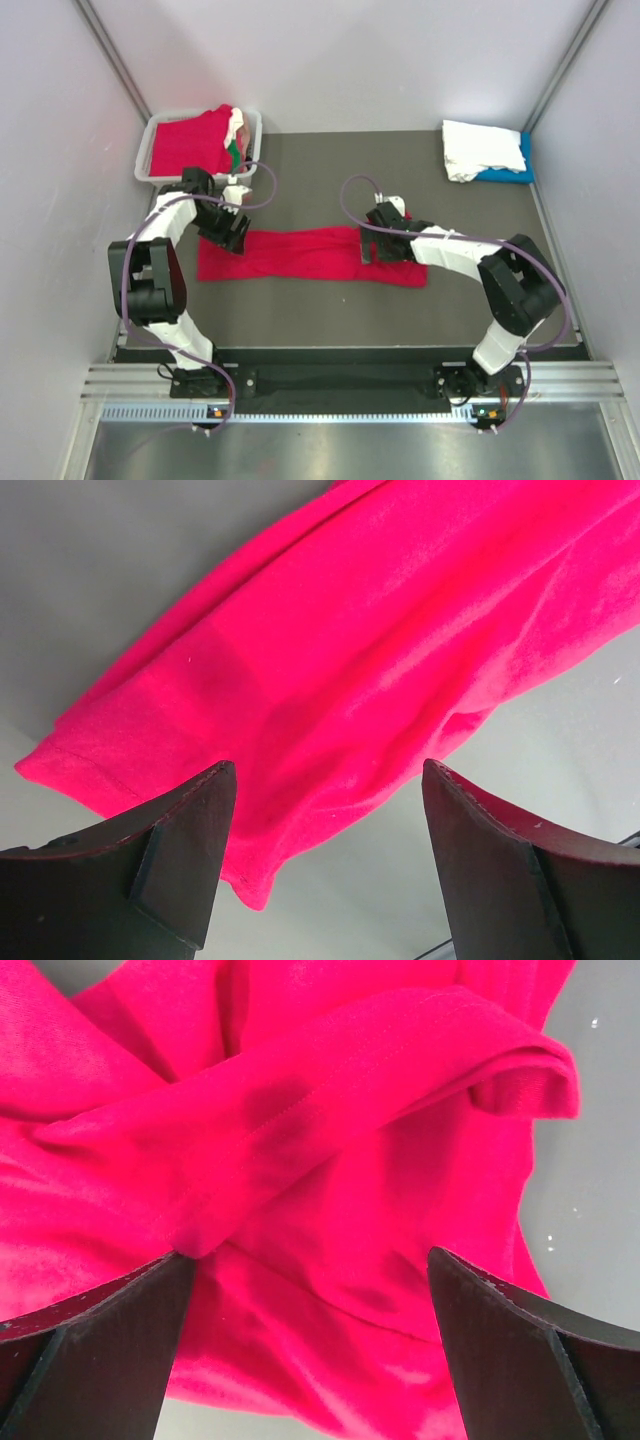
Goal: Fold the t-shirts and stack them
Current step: Fold the tshirt
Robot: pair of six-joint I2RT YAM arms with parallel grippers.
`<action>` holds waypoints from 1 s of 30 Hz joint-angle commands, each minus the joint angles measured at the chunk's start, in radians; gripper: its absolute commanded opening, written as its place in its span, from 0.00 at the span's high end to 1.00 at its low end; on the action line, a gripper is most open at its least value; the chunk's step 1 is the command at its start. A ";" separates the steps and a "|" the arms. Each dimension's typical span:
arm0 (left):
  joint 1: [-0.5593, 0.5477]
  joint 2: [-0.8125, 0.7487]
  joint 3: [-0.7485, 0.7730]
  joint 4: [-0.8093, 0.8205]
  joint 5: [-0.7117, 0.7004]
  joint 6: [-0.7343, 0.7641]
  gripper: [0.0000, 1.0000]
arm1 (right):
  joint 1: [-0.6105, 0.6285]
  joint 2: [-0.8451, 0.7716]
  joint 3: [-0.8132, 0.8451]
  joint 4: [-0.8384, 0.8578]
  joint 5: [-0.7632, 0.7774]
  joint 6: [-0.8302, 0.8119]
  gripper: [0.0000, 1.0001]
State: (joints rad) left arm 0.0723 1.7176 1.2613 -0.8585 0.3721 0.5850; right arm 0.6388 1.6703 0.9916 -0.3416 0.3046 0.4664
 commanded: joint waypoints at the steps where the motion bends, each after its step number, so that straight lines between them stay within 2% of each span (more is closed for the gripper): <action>1: 0.003 -0.035 -0.013 0.021 -0.007 0.009 0.20 | -0.016 0.031 0.027 0.052 0.004 -0.021 0.00; 22: 0.003 -0.065 -0.129 0.062 -0.050 0.055 0.20 | -0.057 0.091 0.203 0.024 0.036 -0.081 0.00; 30: 0.003 -0.081 -0.126 0.056 -0.058 0.059 0.20 | -0.096 0.190 0.254 0.072 0.053 -0.118 0.00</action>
State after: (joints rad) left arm 0.0723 1.6855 1.1400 -0.8192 0.3161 0.6250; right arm 0.5735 1.8080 1.1690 -0.3141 0.3298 0.3832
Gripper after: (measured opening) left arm 0.798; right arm 0.996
